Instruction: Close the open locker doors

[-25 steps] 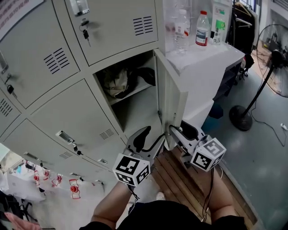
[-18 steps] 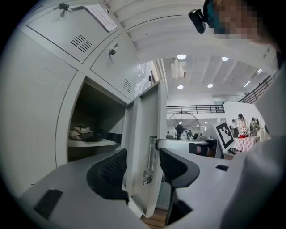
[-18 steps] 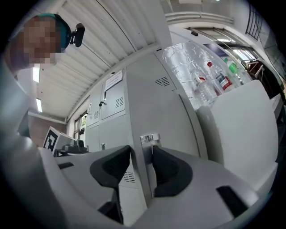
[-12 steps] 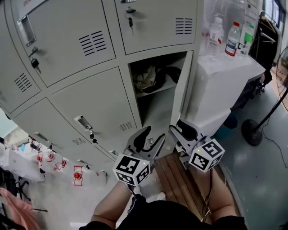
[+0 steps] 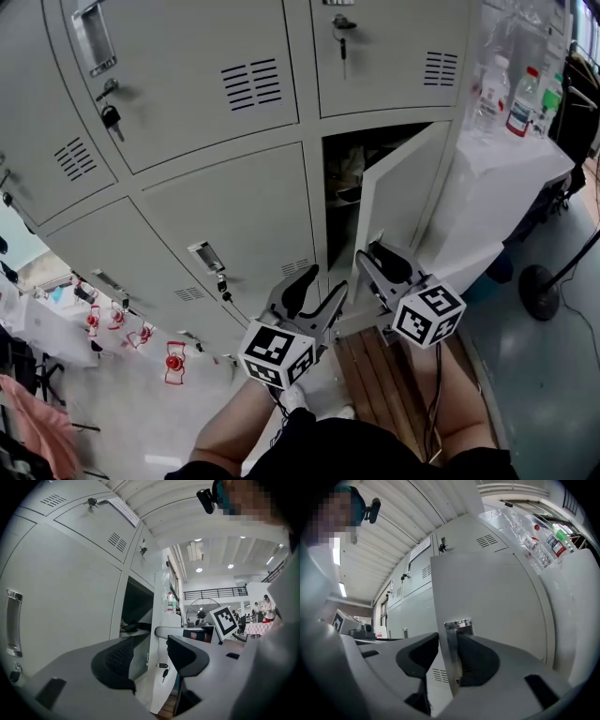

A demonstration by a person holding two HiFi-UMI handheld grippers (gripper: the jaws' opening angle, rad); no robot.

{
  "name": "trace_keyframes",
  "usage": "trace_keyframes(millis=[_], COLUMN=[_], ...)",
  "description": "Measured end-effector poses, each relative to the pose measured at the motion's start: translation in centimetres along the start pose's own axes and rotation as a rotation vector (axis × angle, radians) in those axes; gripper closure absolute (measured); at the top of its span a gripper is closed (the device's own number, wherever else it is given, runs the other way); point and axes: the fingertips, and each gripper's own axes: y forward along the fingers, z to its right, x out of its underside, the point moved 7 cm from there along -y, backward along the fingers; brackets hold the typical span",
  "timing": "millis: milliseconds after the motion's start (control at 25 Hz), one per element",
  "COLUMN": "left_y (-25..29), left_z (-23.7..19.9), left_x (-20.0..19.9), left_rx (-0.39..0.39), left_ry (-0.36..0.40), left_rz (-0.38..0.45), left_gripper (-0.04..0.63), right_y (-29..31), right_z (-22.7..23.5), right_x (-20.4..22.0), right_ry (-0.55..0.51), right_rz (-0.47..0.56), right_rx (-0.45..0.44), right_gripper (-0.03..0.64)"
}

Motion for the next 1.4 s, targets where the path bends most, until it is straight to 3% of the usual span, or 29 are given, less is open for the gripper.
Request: trace_keyframes(millis=[600,1400], left_y=[-1.3,-1.5], left_z=[-5.9,-7.5], left_x=[0.0,0.9], left_rx=[-0.045,-0.098], left_ry=[-0.004,-0.03], left_rz=[0.006,0.006], left_gripper=[0.354,0.354], right_y=[7.6,10.6], right_z=[0.5,1.7], right_x=[0.4,0.8], right_ry=[0.021,0.035], right_rz=[0.021,0.011], right_rx=[0.031,0.003], right_gripper=[0.482,0.48])
